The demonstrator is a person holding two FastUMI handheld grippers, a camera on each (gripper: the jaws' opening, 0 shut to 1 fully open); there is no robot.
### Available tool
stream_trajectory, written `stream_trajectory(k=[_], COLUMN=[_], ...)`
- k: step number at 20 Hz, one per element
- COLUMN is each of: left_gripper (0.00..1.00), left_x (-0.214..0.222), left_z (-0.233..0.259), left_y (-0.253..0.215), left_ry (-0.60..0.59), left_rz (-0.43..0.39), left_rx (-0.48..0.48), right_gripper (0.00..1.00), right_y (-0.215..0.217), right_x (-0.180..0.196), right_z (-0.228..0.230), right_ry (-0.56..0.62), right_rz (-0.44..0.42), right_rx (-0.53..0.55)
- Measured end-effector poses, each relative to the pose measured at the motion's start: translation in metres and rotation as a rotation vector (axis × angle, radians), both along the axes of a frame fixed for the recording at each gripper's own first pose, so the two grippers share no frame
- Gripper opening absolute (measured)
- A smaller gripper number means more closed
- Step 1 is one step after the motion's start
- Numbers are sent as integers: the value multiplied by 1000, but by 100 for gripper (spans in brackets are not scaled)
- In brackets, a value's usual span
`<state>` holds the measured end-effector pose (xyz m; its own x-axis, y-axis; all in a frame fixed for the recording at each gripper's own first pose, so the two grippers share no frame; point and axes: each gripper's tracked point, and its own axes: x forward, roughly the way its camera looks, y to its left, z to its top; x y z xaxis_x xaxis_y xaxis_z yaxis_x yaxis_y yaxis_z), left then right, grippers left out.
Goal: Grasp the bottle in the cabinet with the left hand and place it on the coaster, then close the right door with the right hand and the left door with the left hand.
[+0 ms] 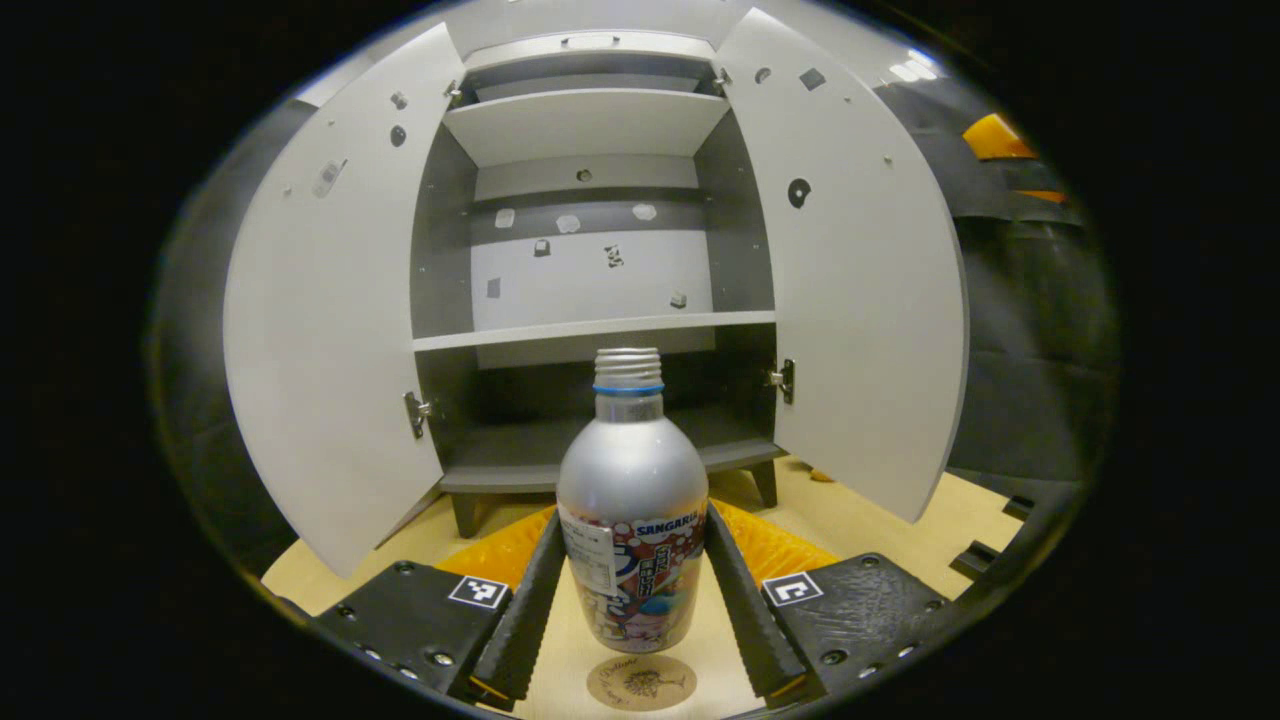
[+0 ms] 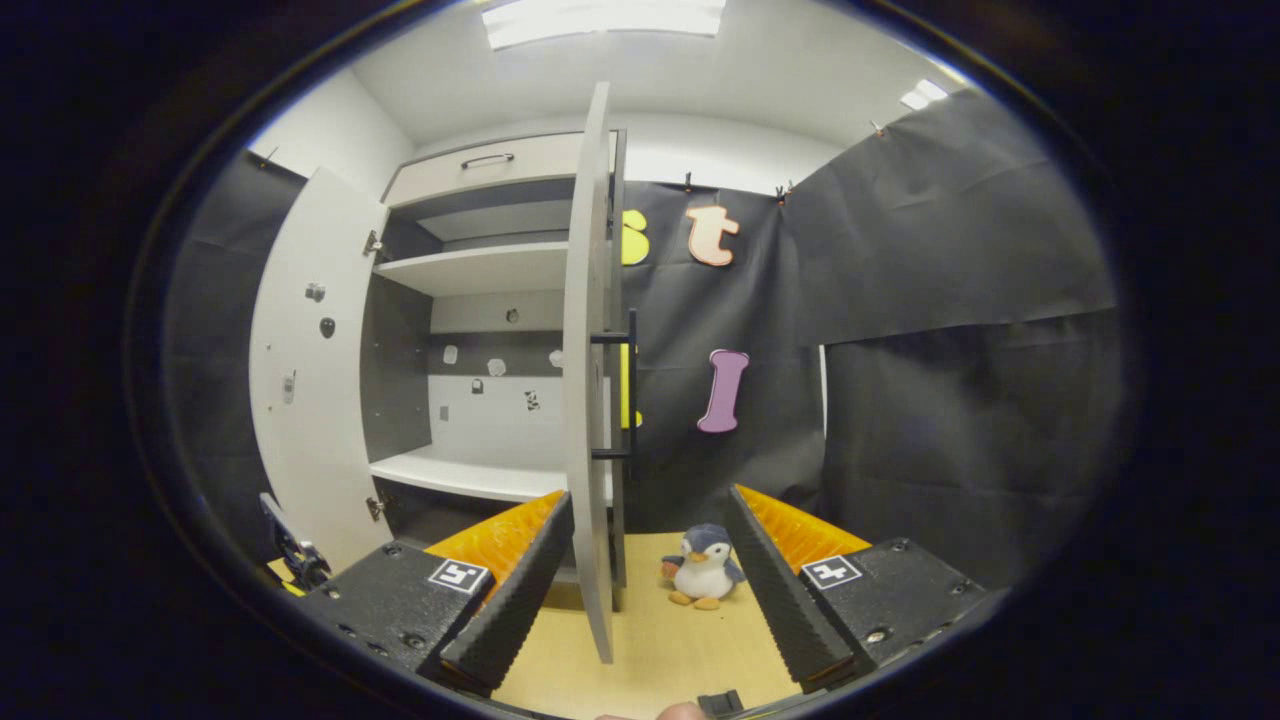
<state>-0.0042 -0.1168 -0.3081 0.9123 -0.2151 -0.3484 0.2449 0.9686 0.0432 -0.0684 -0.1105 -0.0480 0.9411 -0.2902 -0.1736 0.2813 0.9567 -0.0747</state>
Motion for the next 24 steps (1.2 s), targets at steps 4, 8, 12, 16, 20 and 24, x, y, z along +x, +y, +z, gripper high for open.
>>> stream_trajectory(k=[4, 8, 12, 16, 20, 24], left_gripper=[77, 78, 78, 77, 78, 77], left_x=[-12, -18, -21, -26, -28, -28], left_z=[-19, -46, -67, -88, -98, -97], left_y=[-3, 0, 3, 8, 18, 18], left_ry=[13, 57, 94, 153, 178, 173], left_rz=[-21, -26, -25, -12, 9, 10], left_rx=[21, 44, 43, 49, 39, 33], right_gripper=[99, 99, 99, 99, 99, 99], right_y=[6, 5, 8, 5, 2, 1], right_x=[-3, -8, -15, -19, -20, -15], right_z=[-5, -10, -14, -13, -13, -13], right_ry=[18, 58, 84, 79, 75, 74], right_rz=[2, -32, -49, -67, -77, -72], right_rx=[10, -16, -23, -20, -17, 0])
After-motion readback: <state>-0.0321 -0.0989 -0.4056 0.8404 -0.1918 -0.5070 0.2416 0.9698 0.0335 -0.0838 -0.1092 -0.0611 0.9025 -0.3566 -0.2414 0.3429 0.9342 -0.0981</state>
